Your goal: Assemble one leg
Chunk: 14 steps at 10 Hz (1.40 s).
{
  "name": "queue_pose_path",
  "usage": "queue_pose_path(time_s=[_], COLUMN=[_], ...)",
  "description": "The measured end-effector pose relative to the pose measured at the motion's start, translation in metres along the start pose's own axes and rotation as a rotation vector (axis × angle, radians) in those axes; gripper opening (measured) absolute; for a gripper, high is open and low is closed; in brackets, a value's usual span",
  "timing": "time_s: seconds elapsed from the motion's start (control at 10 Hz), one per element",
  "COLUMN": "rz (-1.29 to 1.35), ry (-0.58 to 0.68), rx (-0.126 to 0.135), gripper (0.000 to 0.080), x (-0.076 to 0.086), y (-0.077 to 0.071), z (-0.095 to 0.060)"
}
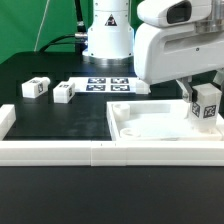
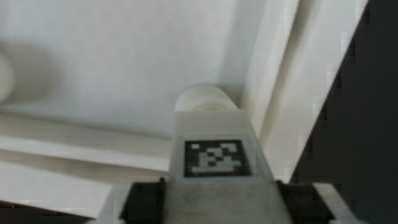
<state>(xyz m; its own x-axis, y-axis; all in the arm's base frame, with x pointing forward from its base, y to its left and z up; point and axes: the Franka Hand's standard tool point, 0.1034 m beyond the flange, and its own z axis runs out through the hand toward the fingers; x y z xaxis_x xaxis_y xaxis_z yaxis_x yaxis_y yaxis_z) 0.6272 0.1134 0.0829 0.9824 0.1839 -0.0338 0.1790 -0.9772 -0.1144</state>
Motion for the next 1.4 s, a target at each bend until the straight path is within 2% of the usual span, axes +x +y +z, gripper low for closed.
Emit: queue_pose_path(time_s=[0.3,0.9,1.4], rz=[0.333,1.052,1.462], ry=[0.062,0.076,0.065], rx=[0.004,0.016,0.048], gripper=[0.0292,0.0294,0.0294], x=[0.0,-0.001,0.0], y=[-0.003,-0.009,-0.015], z=[0.001,0.003,0.005])
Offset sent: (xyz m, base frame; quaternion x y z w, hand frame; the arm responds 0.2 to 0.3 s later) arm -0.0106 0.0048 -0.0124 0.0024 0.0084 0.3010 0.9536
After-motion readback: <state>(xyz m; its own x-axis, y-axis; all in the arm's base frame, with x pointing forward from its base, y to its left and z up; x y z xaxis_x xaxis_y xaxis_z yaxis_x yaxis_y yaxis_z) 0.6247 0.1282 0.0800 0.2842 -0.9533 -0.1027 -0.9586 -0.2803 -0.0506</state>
